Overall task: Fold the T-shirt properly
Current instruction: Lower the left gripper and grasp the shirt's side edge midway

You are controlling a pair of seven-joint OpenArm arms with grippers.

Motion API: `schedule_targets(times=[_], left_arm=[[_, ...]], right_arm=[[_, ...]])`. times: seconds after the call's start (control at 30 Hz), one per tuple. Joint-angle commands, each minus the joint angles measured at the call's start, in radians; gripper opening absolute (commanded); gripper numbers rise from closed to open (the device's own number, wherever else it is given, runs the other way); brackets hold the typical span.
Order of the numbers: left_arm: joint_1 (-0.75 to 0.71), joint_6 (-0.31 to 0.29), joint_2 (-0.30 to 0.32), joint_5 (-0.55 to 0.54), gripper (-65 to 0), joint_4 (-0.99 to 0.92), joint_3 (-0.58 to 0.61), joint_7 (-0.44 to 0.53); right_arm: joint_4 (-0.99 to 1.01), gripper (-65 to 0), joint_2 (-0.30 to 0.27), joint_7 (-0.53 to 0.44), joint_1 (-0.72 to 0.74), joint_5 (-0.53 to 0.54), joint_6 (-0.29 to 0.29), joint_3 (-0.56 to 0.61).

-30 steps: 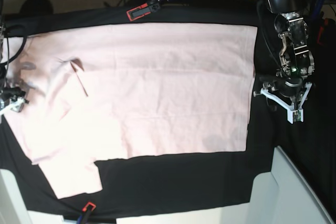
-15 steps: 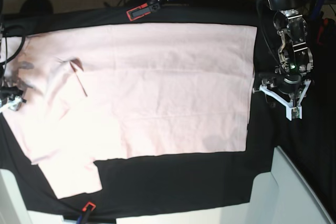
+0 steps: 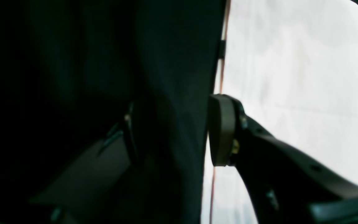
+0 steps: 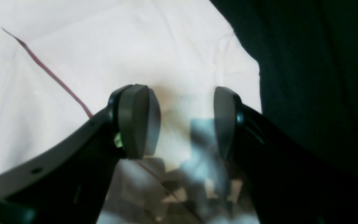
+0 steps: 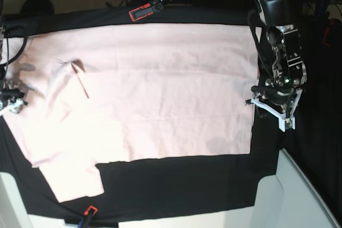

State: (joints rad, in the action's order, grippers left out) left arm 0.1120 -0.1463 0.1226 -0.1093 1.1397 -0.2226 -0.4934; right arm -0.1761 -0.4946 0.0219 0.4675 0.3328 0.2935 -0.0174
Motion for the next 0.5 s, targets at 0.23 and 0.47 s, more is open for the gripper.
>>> schedule_targets(times=[0.23, 0.47], left_arm=[[0.041, 0.001, 0.010, 0.004, -34.6, -0.028, -0.004, 0.017], [0.041, 0.001, 0.012, 0.001, -34.6, -0.026, -0.004, 0.017]], right_arm=[[-0.012, -33.1, -0.017, -0.010, 0.021, -0.001, 0.000, -0.002], [-0.012, -33.1, -0.006, -0.012, 0.021, -0.001, 0.000, -0.002]])
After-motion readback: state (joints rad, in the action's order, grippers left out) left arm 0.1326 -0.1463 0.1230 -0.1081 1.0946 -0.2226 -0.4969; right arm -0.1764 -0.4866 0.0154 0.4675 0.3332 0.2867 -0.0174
